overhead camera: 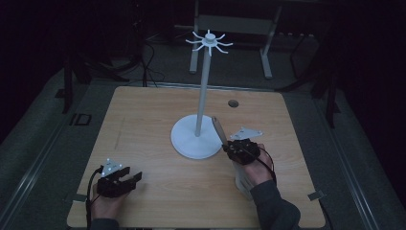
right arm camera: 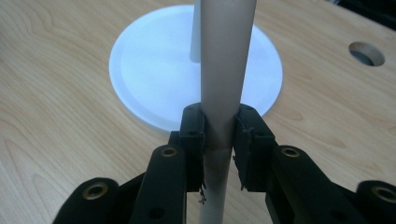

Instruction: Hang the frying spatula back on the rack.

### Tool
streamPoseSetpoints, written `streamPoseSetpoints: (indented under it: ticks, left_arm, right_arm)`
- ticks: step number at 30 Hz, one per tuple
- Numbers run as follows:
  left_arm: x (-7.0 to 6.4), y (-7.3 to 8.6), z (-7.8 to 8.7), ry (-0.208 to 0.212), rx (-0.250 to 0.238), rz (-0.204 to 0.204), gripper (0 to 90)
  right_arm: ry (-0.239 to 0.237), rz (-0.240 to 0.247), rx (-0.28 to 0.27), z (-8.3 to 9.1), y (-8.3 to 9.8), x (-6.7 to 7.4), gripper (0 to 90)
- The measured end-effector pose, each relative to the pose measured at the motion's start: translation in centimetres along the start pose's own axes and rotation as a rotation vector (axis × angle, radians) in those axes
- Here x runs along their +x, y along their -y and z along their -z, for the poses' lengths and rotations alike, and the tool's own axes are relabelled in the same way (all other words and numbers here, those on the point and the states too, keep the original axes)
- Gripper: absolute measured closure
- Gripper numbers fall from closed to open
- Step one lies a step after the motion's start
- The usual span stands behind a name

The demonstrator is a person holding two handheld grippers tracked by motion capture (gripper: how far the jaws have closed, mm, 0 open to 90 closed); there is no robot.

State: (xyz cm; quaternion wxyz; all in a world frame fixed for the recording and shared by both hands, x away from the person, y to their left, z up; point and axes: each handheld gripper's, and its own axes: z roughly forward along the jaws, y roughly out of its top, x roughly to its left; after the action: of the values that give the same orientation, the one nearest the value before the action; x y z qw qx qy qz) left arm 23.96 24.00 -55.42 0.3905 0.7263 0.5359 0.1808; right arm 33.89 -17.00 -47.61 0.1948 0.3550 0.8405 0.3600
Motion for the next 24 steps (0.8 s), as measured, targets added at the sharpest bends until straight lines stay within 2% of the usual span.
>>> streamPoseSetpoints:
  ticks: [15, 24]
  left_arm:
    - [0.0, 0.0, 0.1, 0.0, -0.005, 0.004, 43.1]
    - [0.0, 0.0, 0.1, -0.002, -0.007, 0.005, 43.2]
  right_arm:
    - [0.013, -0.017, -0.119, 1.3, -0.6, -0.3, 74.4]
    - [0.018, -0.03, -0.159, 1.7, -1.3, -0.4, 74.4]
